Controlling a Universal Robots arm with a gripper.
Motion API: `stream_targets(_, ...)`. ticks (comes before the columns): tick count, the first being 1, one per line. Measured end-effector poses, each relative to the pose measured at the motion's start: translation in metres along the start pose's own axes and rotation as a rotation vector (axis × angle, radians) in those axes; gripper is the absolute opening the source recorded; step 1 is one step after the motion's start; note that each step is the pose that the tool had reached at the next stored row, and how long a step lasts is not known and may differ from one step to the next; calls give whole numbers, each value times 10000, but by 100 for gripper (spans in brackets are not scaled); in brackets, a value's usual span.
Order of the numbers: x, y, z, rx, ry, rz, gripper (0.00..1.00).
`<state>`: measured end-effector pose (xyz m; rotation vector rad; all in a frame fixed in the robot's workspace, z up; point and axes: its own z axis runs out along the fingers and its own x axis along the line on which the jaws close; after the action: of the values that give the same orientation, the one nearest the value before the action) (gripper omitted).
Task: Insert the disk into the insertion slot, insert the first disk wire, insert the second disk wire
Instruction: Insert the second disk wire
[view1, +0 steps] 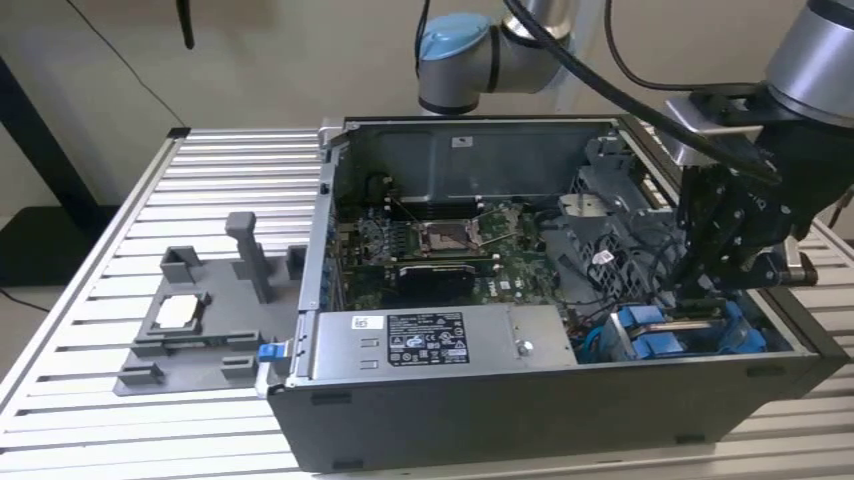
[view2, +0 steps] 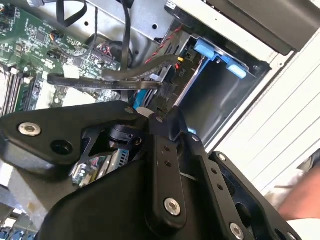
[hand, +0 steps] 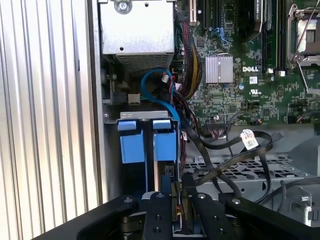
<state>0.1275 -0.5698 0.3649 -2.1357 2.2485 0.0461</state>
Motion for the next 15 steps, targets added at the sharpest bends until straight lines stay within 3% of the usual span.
stream_targets(8, -8, -1, -161, -1, -1, 12, 24)
stream_targets(15, -10, -1, -206, -1, -1, 15, 24)
